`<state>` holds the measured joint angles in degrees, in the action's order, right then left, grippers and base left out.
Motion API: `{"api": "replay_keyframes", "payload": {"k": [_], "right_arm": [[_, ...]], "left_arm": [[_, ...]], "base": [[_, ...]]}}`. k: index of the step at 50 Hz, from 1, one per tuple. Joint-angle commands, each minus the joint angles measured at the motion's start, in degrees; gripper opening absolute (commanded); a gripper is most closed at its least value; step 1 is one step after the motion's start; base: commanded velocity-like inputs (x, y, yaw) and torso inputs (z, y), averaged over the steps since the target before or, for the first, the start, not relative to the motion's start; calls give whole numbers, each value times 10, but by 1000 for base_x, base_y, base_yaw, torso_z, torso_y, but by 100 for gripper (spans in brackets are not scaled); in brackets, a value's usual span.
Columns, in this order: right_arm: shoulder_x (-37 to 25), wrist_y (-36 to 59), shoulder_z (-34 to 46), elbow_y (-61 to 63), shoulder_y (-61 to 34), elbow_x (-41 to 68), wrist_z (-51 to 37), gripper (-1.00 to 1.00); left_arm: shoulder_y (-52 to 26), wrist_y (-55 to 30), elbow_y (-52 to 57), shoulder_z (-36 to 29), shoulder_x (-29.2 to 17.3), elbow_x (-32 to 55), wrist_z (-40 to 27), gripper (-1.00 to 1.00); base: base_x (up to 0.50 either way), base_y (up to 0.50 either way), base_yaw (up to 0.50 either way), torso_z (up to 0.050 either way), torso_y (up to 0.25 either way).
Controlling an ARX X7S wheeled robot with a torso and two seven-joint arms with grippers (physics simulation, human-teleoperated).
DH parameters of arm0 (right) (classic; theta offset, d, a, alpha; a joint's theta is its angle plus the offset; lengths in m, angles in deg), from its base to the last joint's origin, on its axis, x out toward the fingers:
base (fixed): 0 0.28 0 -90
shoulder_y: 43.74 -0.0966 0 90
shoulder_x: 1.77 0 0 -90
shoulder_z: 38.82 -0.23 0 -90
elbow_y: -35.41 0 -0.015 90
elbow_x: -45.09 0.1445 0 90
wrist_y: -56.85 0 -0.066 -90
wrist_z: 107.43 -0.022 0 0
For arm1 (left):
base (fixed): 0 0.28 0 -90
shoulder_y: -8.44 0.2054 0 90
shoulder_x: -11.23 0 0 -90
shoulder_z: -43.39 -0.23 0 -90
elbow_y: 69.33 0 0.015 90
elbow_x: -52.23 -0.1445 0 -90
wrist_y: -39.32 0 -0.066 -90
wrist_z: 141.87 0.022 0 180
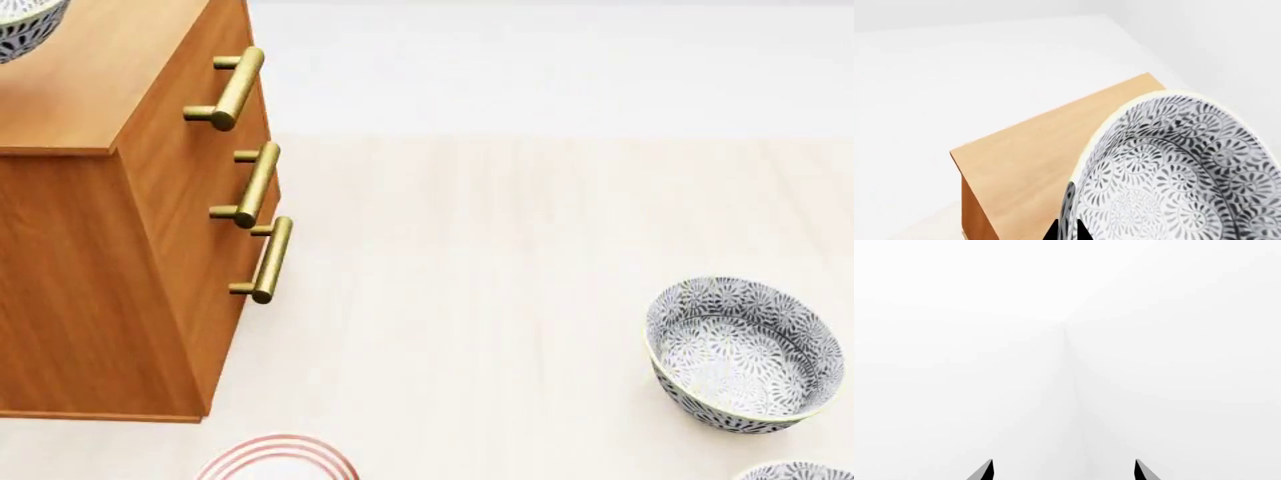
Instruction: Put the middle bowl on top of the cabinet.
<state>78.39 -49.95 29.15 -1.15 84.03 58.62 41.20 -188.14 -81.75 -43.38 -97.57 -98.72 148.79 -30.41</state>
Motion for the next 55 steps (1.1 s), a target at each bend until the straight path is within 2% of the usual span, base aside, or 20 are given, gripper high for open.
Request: {"api": "replay_keyframes", "payload": {"k": [1,25,26,33,43,55], "right_arm": [[11,-17,-19,-17,3,-6,13,100],[10,-17,-10,-14,3,-16,8,100],[10,-17,-10,-13,4,-16,7,100],[8,-20,-12,-14,7,-14,6,100],[6,-25,-14,-17,10,-11,6,100],[5,-34,-18,-16,20,-7,6,100]], "left_arm": [[0,22,-96,-2,40,-43,65,-100],[19,25,-108,-6,36,-43,86,-100],[17,26,-107,-8,36,-46,90,100],[13,32,-84,-12,26,-52,69,100],[30,58,130,-12,-49,-69,-28,100],[58,71,395,18,-145,-54,-134,100]], "base": [[0,0,0,0,0],[0,0,0,0,0],[0,0,0,0,0],[0,0,0,0,0],[0,0,0,0,0],[0,0,0,0,0]]}}
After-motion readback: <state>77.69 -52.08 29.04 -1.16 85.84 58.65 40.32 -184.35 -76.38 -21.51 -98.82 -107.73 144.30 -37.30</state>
